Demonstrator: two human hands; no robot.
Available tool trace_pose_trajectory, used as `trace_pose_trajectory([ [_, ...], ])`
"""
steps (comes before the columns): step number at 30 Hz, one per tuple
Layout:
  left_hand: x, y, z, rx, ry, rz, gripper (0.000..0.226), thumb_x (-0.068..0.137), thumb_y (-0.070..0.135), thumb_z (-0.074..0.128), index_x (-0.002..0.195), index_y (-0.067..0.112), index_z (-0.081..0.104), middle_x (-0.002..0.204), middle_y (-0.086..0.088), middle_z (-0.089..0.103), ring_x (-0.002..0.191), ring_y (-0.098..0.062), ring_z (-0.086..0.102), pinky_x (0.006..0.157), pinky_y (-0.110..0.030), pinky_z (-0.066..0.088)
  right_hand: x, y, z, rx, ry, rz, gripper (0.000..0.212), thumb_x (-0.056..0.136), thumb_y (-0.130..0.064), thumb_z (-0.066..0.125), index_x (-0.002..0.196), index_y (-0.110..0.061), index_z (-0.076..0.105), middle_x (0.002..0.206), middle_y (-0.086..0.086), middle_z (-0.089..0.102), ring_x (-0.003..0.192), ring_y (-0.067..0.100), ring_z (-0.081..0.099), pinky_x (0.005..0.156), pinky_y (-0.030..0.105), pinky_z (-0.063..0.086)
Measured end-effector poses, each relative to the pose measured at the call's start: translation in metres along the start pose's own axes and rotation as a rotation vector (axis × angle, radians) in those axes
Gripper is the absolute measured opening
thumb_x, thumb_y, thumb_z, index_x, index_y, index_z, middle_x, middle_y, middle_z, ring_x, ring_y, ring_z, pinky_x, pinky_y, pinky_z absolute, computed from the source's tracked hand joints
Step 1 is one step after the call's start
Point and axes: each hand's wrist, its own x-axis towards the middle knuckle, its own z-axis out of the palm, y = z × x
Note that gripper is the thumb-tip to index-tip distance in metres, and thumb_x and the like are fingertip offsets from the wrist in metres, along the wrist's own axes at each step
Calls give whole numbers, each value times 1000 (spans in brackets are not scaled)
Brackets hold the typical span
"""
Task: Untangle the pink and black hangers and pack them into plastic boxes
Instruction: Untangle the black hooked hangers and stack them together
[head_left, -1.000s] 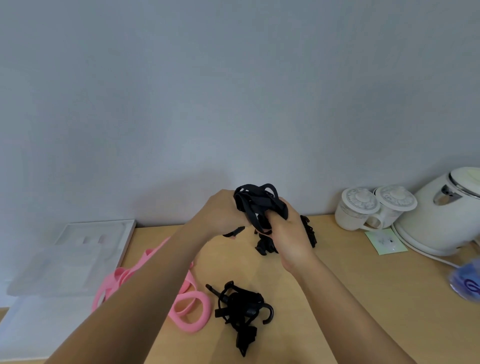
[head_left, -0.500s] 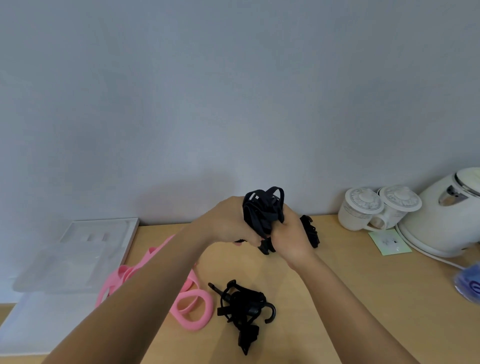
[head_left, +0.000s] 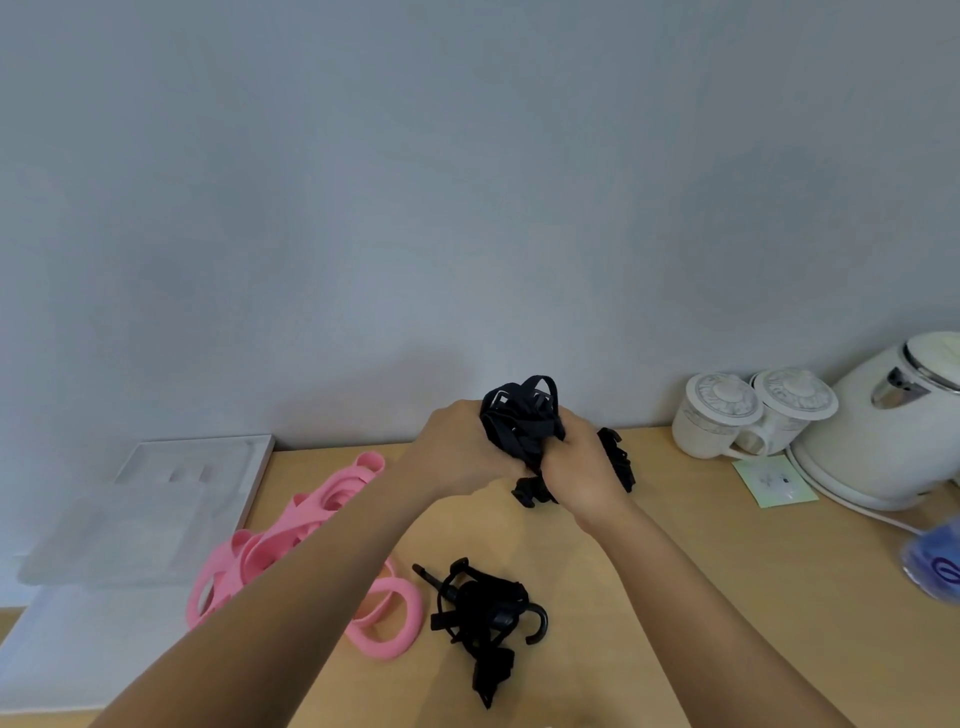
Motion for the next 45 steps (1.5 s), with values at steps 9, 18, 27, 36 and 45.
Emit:
trace_pose_trajectory([
  [9, 29, -42, -4, 390, 209, -113, 12, 77, 20, 58, 77, 15, 47, 73, 0, 51, 74, -25, 52, 58, -27, 36, 4, -24, -21, -437, 61, -34, 20, 85, -4, 38, 66, -5, 43, 61, 7, 45, 57, 18, 37, 54, 30, 31],
  [18, 46, -38, -36, 219, 258, -58, 39, 79, 24, 64, 58, 11, 34, 56, -1, 40, 53, -19, 36, 53, -25, 30, -18, -30, -13, -185, -6, 74, 22, 81, -4, 38, 67, -1, 54, 55, 8, 52, 46, 17, 45, 49, 22, 36],
  [27, 10, 5, -35, -69, 156, 78, 30, 68, 7, 77, 63, 8, 47, 53, 2, 39, 49, -12, 30, 40, -13, 28, -20, 17, -17, 498, -172, 405, 35, 84, -1, 33, 54, -9, 49, 46, 4, 44, 39, 10, 35, 40, 19, 24],
  [36, -30, 37, -3, -440, -192, -37, 25, 54, 0, 70, 73, 5, 56, 48, -7, 47, 33, -13, 34, 38, -17, 23, -11, 44, 6, 707, -365, 270, 26, 89, -5, 41, 66, -8, 53, 49, 3, 47, 45, 11, 39, 39, 16, 27],
  [45, -54, 35, -5, -313, -477, -4, 27, 70, -3, 68, 69, 14, 46, 39, 5, 41, 33, -11, 30, 41, -21, 23, 6, 20, -14, 249, -281, 158, 32, 95, 12, 26, 112, 34, 42, 91, 39, 59, 101, 30, 61, 71, 25, 46],
])
